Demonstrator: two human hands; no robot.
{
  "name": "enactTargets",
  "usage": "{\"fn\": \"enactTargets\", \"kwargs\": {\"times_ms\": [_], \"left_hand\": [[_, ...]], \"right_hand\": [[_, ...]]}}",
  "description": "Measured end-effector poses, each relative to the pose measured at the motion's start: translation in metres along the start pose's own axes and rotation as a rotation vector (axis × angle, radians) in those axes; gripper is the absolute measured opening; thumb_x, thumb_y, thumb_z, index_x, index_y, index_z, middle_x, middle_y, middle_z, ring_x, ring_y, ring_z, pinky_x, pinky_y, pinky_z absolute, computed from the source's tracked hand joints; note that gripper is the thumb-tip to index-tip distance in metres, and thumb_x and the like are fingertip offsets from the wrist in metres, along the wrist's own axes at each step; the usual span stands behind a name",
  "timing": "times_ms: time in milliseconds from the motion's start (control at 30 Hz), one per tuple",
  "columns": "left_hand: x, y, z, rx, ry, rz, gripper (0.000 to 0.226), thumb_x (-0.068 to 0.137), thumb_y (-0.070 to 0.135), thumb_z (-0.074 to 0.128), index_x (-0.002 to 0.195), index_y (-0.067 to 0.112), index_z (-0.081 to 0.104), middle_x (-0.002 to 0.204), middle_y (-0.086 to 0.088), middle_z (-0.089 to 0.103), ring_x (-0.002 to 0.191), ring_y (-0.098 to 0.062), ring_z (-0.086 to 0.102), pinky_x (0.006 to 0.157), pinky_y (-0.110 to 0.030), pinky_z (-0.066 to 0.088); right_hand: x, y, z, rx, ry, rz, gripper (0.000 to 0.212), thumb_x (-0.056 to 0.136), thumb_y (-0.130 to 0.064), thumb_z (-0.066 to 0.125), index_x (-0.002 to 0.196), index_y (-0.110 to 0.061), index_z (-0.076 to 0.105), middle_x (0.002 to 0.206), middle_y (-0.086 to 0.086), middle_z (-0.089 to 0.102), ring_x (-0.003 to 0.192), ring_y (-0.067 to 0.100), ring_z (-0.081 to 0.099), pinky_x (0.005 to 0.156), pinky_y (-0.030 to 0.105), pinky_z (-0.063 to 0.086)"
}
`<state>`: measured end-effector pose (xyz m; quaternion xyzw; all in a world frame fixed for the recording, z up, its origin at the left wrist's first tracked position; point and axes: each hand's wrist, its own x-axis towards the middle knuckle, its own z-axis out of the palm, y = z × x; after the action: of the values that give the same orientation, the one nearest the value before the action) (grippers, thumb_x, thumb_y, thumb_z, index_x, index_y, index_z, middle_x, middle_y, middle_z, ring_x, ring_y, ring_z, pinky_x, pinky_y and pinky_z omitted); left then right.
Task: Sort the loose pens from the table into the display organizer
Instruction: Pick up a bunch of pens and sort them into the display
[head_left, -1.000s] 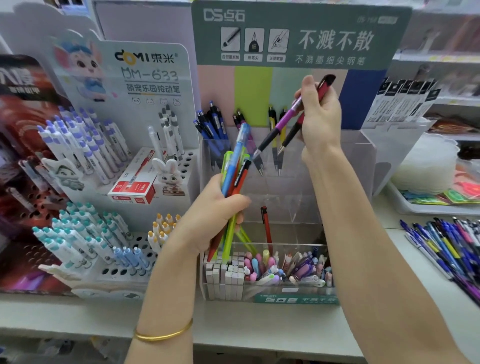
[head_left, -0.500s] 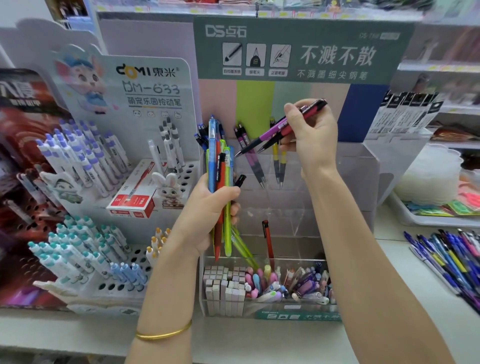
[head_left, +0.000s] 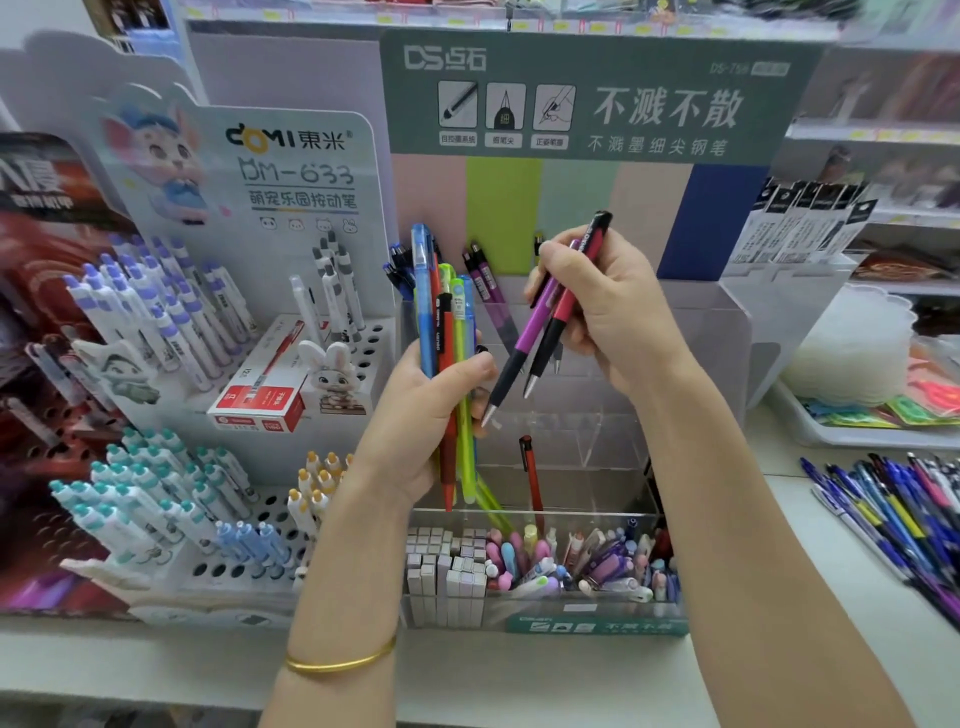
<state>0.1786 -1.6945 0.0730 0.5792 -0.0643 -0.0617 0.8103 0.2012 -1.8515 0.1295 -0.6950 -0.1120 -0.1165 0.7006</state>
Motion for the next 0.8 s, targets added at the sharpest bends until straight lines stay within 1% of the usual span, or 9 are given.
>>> {"fn": "enactTargets", "kwargs": {"times_ms": [67,200,300,367,433,567,667,733,800], "left_hand": [[-0.002,-0.001,0.002,-0.036,-0.04,-0.013,0.017,0.093,0.011,0.058,0.109,0.011,0.051,0.077,-0.003,0.059,0.057,-0.011,0.052,0.052,-0.027,0.046],[-0.004,-0.004,-0.001,-0.117,-0.156,-0.021,0.032,0.089,0.014,0.064,0.117,0.01,0.048,0.078,-0.003,0.058,0.061,-0.012,0.054,0.05,-0.025,0.046],[-0.005,-0.006,-0.005,-0.107,-0.206,0.018,0.036,0.083,0.014,0.064,0.116,0.01,0.049,0.077,-0.001,0.059,0.067,-0.014,0.056,0.054,-0.026,0.047],[-0.007,-0.009,-0.006,-0.077,-0.209,0.049,0.034,0.083,0.014,0.064,0.114,0.009,0.051,0.077,-0.001,0.059,0.068,-0.014,0.057,0.057,-0.027,0.048],[-0.008,-0.011,-0.006,-0.086,-0.197,0.059,0.031,0.083,0.014,0.063,0.112,0.008,0.052,0.076,-0.001,0.059,0.066,-0.013,0.057,0.056,-0.026,0.048],[-0.011,-0.014,-0.003,-0.083,-0.172,0.064,0.029,0.082,0.017,0.064,0.107,0.008,0.054,0.076,-0.001,0.057,0.061,-0.011,0.055,0.053,-0.024,0.047],[-0.012,-0.015,0.0,-0.093,-0.169,0.054,0.033,0.079,0.017,0.066,0.109,0.008,0.054,0.078,-0.002,0.059,0.064,-0.012,0.056,0.052,-0.025,0.048],[-0.014,-0.015,0.001,-0.102,-0.162,0.045,0.037,0.079,0.015,0.067,0.112,0.007,0.053,0.081,-0.003,0.06,0.067,-0.013,0.057,0.052,-0.026,0.05],[-0.016,-0.013,0.002,-0.084,-0.154,0.039,0.039,0.08,0.016,0.071,0.115,0.009,0.054,0.086,-0.004,0.062,0.072,-0.015,0.059,0.054,-0.026,0.051]], "right_hand": [[-0.004,-0.001,0.006,0.03,-0.047,0.026,0.01,0.099,-0.013,0.046,0.09,-0.013,0.044,0.071,0.01,0.065,0.036,0.008,0.043,0.034,0.017,0.03],[-0.007,0.005,0.013,-0.035,-0.05,0.013,0.011,0.1,-0.015,0.046,0.089,-0.016,0.042,0.061,0.004,0.059,0.044,0.011,0.047,0.043,0.02,0.038],[-0.011,0.011,0.017,-0.142,-0.067,-0.005,0.01,0.1,-0.019,0.047,0.09,-0.017,0.044,0.063,0.001,0.054,0.047,0.003,0.047,0.045,0.01,0.037],[-0.015,0.014,0.019,-0.183,-0.083,-0.004,0.012,0.099,-0.021,0.048,0.089,-0.018,0.045,0.066,0.001,0.052,0.05,0.001,0.046,0.047,0.01,0.038],[-0.018,0.019,0.022,-0.243,-0.063,-0.028,0.018,0.098,-0.029,0.051,0.087,-0.016,0.046,0.068,0.005,0.054,0.055,0.007,0.048,0.053,0.018,0.043],[-0.023,0.027,0.033,-0.458,0.118,-0.08,0.05,0.091,-0.053,0.047,0.088,-0.003,0.049,0.071,0.014,0.06,0.065,0.029,0.056,0.067,0.043,0.051],[-0.026,0.027,0.04,-0.558,0.19,-0.098,0.048,0.093,-0.057,0.035,0.079,-0.013,0.049,0.062,-0.007,0.052,0.059,0.013,0.051,0.061,0.04,0.047],[-0.028,0.028,0.043,-0.574,0.206,-0.117,0.048,0.091,-0.058,0.028,0.075,-0.017,0.046,0.059,-0.009,0.047,0.056,0.007,0.046,0.059,0.034,0.042],[-0.03,0.03,0.043,-0.539,0.2,-0.138,0.05,0.092,-0.056,0.027,0.077,-0.013,0.046,0.06,-0.005,0.049,0.057,0.012,0.049,0.061,0.04,0.047]]}}
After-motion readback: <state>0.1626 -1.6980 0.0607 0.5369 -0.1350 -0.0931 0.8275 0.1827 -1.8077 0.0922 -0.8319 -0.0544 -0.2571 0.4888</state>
